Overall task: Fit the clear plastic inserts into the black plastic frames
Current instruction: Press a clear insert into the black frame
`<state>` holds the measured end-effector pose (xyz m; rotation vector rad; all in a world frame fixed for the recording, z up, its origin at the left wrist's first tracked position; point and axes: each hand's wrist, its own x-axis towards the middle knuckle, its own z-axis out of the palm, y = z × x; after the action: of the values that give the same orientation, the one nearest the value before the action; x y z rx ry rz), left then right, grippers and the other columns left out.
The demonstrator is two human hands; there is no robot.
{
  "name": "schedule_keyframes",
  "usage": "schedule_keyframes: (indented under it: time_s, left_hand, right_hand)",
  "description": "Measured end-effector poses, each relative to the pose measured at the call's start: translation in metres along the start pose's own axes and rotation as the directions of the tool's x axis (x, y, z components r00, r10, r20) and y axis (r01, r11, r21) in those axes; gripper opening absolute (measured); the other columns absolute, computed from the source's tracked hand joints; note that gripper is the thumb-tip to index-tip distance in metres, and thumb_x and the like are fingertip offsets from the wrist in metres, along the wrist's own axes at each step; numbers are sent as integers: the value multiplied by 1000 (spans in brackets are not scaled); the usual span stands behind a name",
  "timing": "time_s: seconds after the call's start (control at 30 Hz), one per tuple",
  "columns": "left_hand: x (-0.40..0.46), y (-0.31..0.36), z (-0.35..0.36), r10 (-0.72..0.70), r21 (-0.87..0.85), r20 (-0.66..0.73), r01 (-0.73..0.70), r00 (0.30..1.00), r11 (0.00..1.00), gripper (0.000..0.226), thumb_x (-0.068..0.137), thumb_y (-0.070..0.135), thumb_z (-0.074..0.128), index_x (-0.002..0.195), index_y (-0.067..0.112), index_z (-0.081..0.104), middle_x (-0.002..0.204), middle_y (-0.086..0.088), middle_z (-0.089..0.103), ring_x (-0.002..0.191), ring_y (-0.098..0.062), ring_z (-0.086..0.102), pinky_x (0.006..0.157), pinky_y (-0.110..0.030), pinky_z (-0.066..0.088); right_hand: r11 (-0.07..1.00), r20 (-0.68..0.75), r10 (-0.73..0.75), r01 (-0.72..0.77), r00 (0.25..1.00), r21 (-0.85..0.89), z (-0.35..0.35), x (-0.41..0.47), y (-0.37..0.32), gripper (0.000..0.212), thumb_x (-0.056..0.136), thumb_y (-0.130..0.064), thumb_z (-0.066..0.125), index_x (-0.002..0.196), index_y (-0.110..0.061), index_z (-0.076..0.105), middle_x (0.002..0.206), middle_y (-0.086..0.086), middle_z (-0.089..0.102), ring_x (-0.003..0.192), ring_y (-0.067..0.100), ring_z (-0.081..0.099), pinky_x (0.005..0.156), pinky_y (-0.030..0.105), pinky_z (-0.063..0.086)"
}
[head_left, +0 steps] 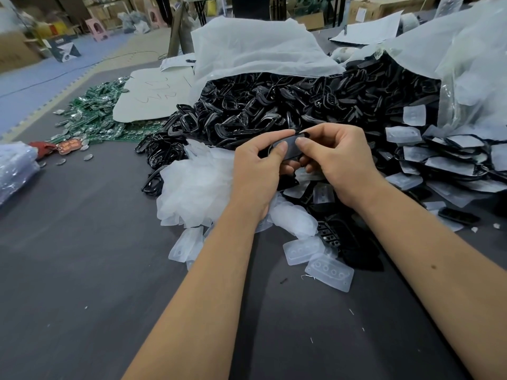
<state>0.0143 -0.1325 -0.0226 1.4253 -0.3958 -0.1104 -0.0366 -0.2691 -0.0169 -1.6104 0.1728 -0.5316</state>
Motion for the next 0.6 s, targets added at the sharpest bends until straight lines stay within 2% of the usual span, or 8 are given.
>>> schedule_keyframes:
  time_s: [0.13, 0.2, 0.27, 0.33, 0.4, 0.47, 0.53, 0.6]
  left_hand:
    - [-3, -1, 1, 68, 70, -172, -57, 983, 996, 21, 94, 3, 73, 110, 15, 65, 113, -9, 70, 63, -16, 73, 67, -33, 61]
    - [-4, -3, 1, 129, 160, -230, -93, 965, 983, 22, 91, 7, 76, 101, 16, 59, 106, -7, 68, 65, -19, 75, 70, -41, 64]
    - [-4, -4, 3, 174, 260, -241, -109, 955, 959, 18, 91, 11, 77, 95, 17, 61, 99, -7, 69, 65, -23, 74, 72, -48, 63]
    - [-3, -4, 4, 210, 345, -251, -115, 945, 932, 13, 91, 14, 79, 93, 17, 66, 101, -7, 70, 62, -16, 71, 71, -46, 62]
    - [-3, -3, 7, 257, 398, -282, -131, 924, 908, 10, 90, 16, 79, 92, 17, 70, 104, -4, 68, 56, -4, 64, 67, -34, 59]
    - [-3, -2, 8, 281, 416, -309, -136, 909, 899, 9, 91, 17, 80, 94, 16, 72, 106, 0, 66, 56, -2, 61, 67, -27, 57]
    - [-4, -1, 9, 286, 423, -328, -131, 900, 896, 10, 91, 19, 80, 95, 14, 72, 105, 1, 66, 58, -2, 60, 69, -28, 58]
    - [-3, -1, 9, 272, 415, -335, -118, 902, 902, 11, 91, 20, 80, 95, 14, 72, 104, -1, 68, 57, -3, 59, 72, -34, 60]
  right_hand:
    - [999, -121, -14, 18, 993, 29, 1, 1, 1, 8, 94, -6, 74, 88, -11, 72, 63, 0, 70, 54, 13, 64, 52, 22, 52]
    - [998, -149, -21, 29, 989, 58, 0, 1, 1, 8, 94, -6, 74, 87, -10, 71, 66, 4, 70, 57, 16, 66, 54, 24, 54]
    - [996, -146, -45, 55, 988, 65, 1, 1, 1, 7, 94, -5, 74, 88, -6, 71, 68, 5, 70, 60, 18, 68, 56, 25, 56]
    - [994, -126, -74, 84, 989, 70, 2, 0, 0, 5, 94, -3, 73, 90, -3, 71, 69, 3, 71, 61, 19, 70, 58, 25, 57]
    - [992, -105, -94, 102, 990, 76, 3, -1, 0, 4, 94, -2, 73, 91, -2, 70, 69, 2, 72, 62, 20, 72, 59, 25, 58]
    - [990, -90, -106, 113, 990, 80, 5, -2, 0, 6, 93, -2, 74, 90, -3, 69, 71, 2, 73, 64, 22, 73, 61, 28, 60]
    - [989, -78, -114, 121, 990, 83, 6, -2, 0, 8, 93, -1, 74, 89, -4, 68, 73, 3, 74, 65, 24, 74, 63, 30, 61]
    - [989, -70, -117, 123, 991, 80, 7, -2, 0, 9, 93, -1, 74, 88, -5, 67, 74, 2, 74, 66, 24, 74, 63, 31, 61]
